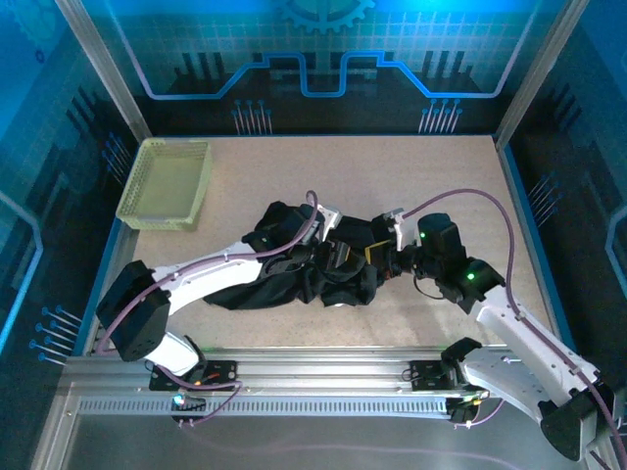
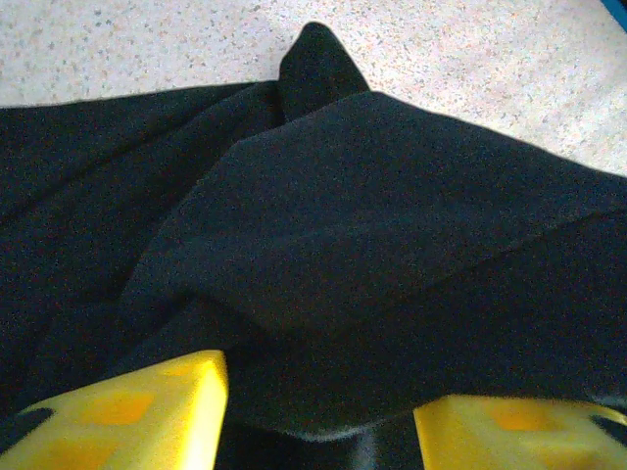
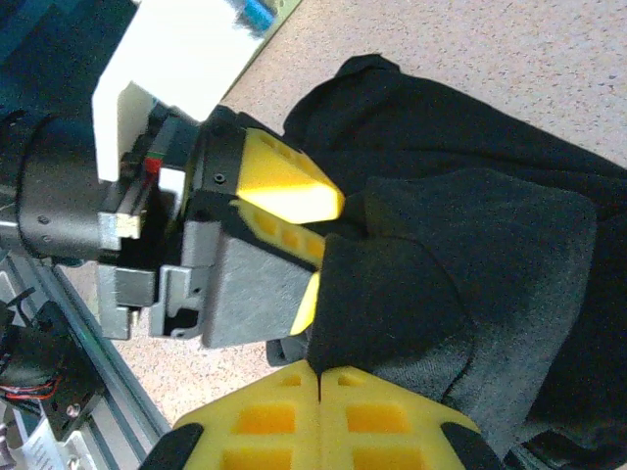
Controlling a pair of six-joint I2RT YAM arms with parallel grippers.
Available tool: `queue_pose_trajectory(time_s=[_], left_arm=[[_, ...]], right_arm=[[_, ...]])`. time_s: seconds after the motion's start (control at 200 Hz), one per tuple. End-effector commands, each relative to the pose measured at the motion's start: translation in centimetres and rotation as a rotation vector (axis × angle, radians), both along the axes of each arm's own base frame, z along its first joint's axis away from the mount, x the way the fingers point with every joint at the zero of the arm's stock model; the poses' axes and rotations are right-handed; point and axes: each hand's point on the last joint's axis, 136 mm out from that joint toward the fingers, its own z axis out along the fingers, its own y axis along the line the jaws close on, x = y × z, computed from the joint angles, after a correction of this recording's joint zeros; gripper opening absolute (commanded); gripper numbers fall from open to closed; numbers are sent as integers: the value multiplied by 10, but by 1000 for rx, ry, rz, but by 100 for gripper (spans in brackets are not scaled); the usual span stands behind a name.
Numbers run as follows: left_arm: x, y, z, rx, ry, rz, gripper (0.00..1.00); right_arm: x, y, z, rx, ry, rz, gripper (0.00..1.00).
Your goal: Fold the inside-out t-shirt
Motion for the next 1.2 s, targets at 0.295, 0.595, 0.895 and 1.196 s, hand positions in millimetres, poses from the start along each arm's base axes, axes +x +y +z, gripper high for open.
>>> queue_pose_trajectory(time_s=[0.295,0.595,0.895,1.196], left_arm=[[2,-1,24,-41,-38,-1,0],[-46,9,69,-364,97,-117,0],[-20,29,52,-455,208,-8,0],[-14,25,56,-508,221,-18,0]], right_arm=[[27,-6,1,-48,-62,-31,0],[119,-23,-28,-167,19,-236,23],[71,-1,-2,-286,-91,-217,52],[9,69,-30,-137,86,-3,52]])
